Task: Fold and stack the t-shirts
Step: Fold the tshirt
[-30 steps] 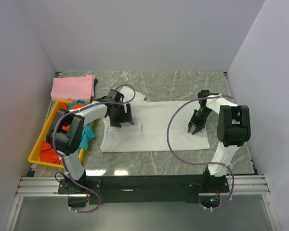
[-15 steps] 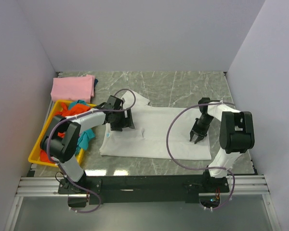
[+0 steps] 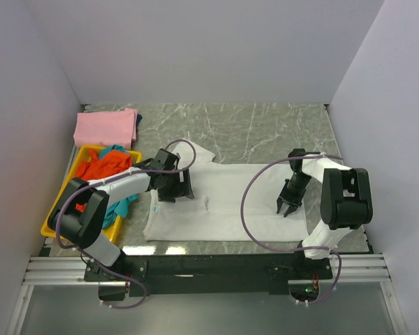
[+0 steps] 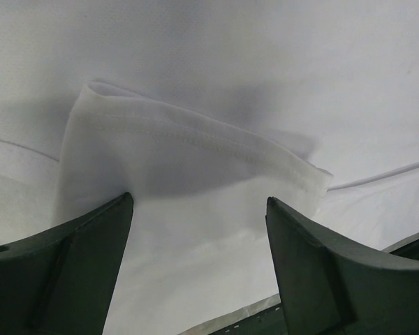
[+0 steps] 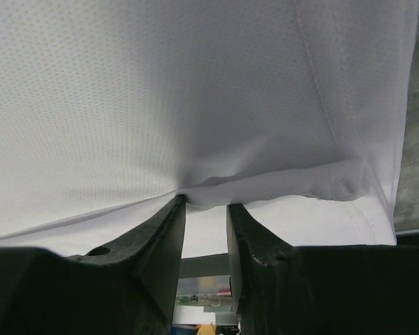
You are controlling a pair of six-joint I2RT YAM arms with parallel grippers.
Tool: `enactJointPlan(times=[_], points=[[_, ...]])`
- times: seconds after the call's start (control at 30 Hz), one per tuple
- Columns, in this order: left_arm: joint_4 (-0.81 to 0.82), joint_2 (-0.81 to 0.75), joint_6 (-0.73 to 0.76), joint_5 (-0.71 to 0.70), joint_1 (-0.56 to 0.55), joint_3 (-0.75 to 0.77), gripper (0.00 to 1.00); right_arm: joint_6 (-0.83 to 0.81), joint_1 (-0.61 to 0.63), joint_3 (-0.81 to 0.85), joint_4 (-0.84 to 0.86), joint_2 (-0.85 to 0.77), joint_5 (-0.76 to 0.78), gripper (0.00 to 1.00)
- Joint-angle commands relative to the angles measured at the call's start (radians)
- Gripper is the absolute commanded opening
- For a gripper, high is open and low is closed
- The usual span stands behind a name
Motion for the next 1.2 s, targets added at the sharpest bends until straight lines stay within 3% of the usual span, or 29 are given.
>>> enactJointPlan(times=[0.0, 0.2, 0.53, 0.87, 1.17], points=[[-0.091, -0.022, -0.011, -0.029, -0.006, -0.012, 0.84, 0.005, 0.004, -0.014, -0.007, -0.026, 0.067, 0.37], [-0.151, -0.036, -0.001, -0.046, -0.006, 0.092, 0.85, 0.007, 0.004, 0.075, -0.064, -0.061, 0.067, 0.37], [-0.233, 0.014, 0.045, -0.075, -0.004, 0.332, 0.89, -0.016, -0.020, 0.368, -0.127, -0.067, 0.103, 0.38], [-0.265, 0.127, 0.089, -0.077, 0.028, 0.517, 0.90, -0.088, -0.078, 0.457, 0.066, 0.062, 0.215, 0.38], [-0.263, 0.156, 0.075, -0.037, 0.105, 0.562, 0.90, -0.081, -0.157, 0.466, 0.221, 0.164, 0.154, 0.37]])
